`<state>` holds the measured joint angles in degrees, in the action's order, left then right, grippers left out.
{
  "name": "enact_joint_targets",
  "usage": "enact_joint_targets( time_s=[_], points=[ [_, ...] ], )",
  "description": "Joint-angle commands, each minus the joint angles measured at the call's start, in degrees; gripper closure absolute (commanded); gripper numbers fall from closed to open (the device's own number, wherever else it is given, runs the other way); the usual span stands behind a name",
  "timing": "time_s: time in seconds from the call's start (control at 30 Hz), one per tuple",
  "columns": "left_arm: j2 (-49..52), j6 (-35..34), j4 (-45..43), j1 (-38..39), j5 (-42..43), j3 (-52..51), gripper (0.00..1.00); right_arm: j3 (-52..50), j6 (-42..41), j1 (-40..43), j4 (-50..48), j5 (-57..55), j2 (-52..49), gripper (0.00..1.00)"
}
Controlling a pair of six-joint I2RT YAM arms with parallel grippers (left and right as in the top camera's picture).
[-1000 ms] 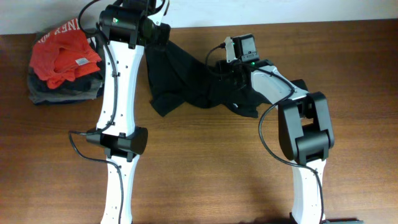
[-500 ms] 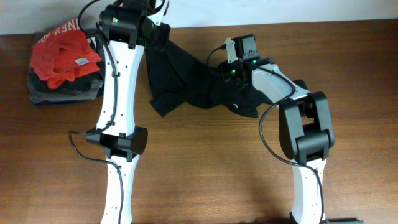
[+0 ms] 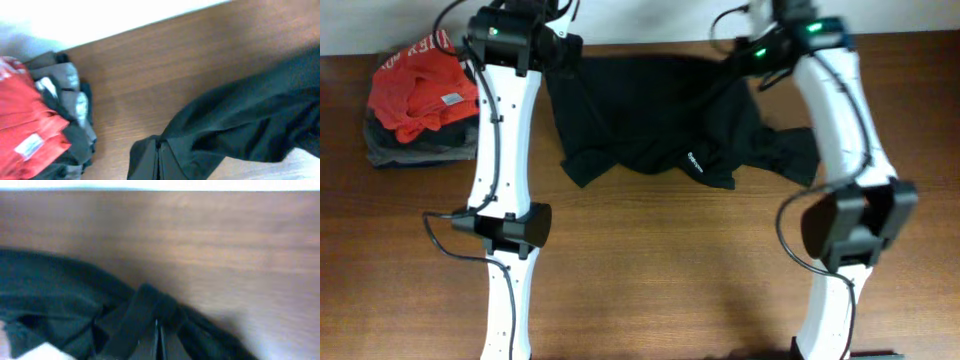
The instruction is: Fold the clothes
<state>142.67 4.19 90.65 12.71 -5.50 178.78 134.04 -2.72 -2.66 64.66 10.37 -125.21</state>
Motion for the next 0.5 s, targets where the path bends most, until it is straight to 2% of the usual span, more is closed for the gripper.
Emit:
enact_joint_targets(
  time_s=[0.0,0.2,0.47],
  points=[
    [-7.08,-0.72,-1.03,-1.57,-2.93,0.96,0.99,8.0,0.79,3.17,5.27,-0.31,5.49,0.96],
    [-12.57,-0.72,-1.18,-3.56,-2.91,0.96,0.99,16.11,0.81,8.83,14.69,-0.39,11.15,0.96],
    [-17.35,-0.72,-1.11,-4.04,-2.91,0.96,0.99,16.74,0.81,16.92,21.7,-0.33,20.5,0.96]
  ],
)
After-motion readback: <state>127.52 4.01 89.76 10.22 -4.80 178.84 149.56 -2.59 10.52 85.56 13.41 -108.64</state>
